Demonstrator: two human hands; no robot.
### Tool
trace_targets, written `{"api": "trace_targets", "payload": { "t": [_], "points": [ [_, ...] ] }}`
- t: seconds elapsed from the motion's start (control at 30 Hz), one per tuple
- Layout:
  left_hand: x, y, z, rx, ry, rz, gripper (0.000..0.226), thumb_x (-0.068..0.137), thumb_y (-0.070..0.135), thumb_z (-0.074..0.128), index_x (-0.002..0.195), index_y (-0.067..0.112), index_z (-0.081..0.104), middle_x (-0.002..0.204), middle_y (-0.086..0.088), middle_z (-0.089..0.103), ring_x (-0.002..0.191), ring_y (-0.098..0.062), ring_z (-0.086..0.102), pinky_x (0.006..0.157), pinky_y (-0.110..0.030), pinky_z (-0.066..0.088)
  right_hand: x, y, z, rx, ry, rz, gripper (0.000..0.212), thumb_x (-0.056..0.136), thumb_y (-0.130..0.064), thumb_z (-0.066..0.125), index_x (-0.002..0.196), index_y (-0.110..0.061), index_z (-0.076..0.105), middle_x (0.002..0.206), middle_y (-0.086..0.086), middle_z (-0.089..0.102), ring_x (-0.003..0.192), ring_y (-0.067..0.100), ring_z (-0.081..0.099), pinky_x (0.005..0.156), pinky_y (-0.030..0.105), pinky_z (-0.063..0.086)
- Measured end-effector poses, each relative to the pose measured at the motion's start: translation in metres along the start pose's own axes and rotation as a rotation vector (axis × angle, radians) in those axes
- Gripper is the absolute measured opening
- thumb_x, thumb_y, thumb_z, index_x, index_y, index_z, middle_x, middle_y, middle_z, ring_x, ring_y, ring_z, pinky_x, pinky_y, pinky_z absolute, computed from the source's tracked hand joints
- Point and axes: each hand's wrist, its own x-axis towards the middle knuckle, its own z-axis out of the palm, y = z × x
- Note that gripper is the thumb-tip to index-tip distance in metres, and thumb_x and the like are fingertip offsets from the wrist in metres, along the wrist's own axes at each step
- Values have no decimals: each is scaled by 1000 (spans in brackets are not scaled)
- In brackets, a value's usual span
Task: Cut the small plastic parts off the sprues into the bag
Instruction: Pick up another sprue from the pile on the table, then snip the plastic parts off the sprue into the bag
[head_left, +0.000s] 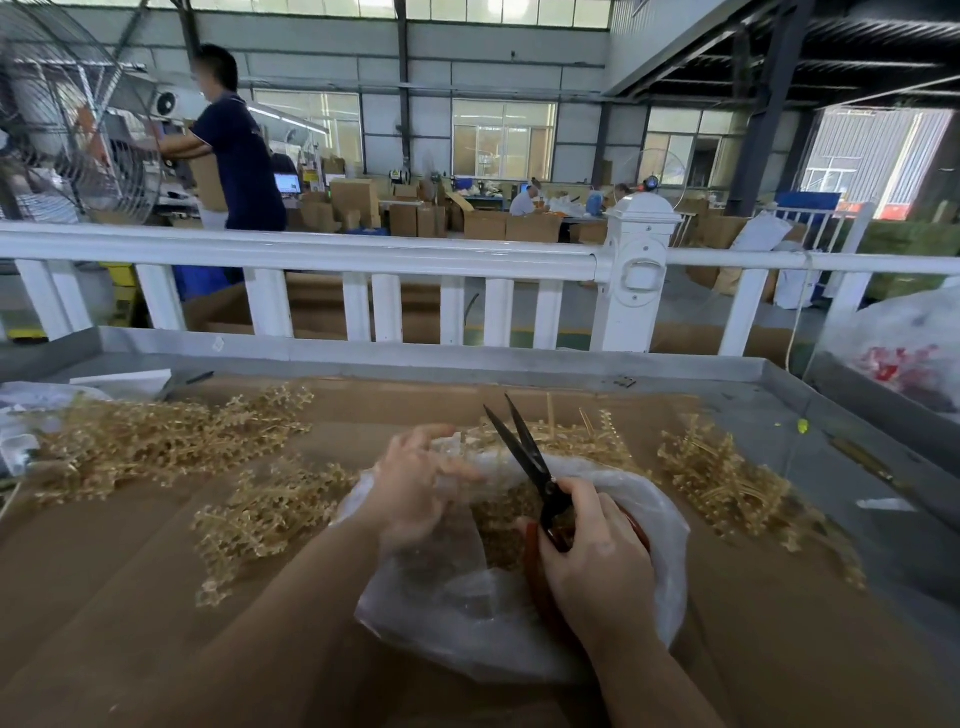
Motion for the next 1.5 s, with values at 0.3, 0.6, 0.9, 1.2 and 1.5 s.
{"api": "trace_targets", "payload": {
  "t": [0.3, 0.6, 0.9, 1.2, 1.5],
  "points": [
    [-20, 4, 13, -69, 298, -402, 44, 86, 51, 60, 112, 16, 53, 109, -3, 58, 101, -21, 54, 91, -36, 47, 1, -1, 2, -4, -28, 16, 36, 74, -26, 80, 104, -14, 63, 84, 0, 64, 80, 21, 63, 65, 34, 53],
    [-19, 15, 32, -32, 177, -532, 92, 72, 47, 78, 138, 9, 26, 132, -9, 47, 127, -28, 43, 109, -42, 33, 2, -1, 1, -10, -41, 15, 35, 75, -26, 78, 104, -14, 63, 85, 0, 65, 82, 21, 63, 67, 34, 53],
    [-10, 25, 38, -671, 293, -339, 24, 79, 2, 73, 66, 15, 57, 65, -1, 63, 61, -14, 55, 51, -18, 44, 3, -2, -1, -13, -77, 25, 37, 79, -27, 74, 111, -13, 62, 94, 2, 66, 91, 21, 62, 76, 32, 52],
    [-19, 19, 52, -1158, 232, -523, 40, 74, -3, 73, 102, 20, 55, 95, -12, 69, 87, -25, 69, 70, -39, 58, 2, -2, -1, -13, -82, 11, 34, 77, -23, 75, 108, -13, 63, 89, 1, 66, 86, 19, 63, 72, 31, 54],
    [-11, 25, 54, -902, 352, -562, 14, 85, 20, 71, 85, 6, 71, 84, -12, 72, 86, -25, 68, 82, -38, 56, 1, 1, 0, 4, -63, -3, 35, 76, -24, 77, 106, -15, 62, 88, 0, 66, 85, 18, 63, 72, 27, 50]
  ]
}}
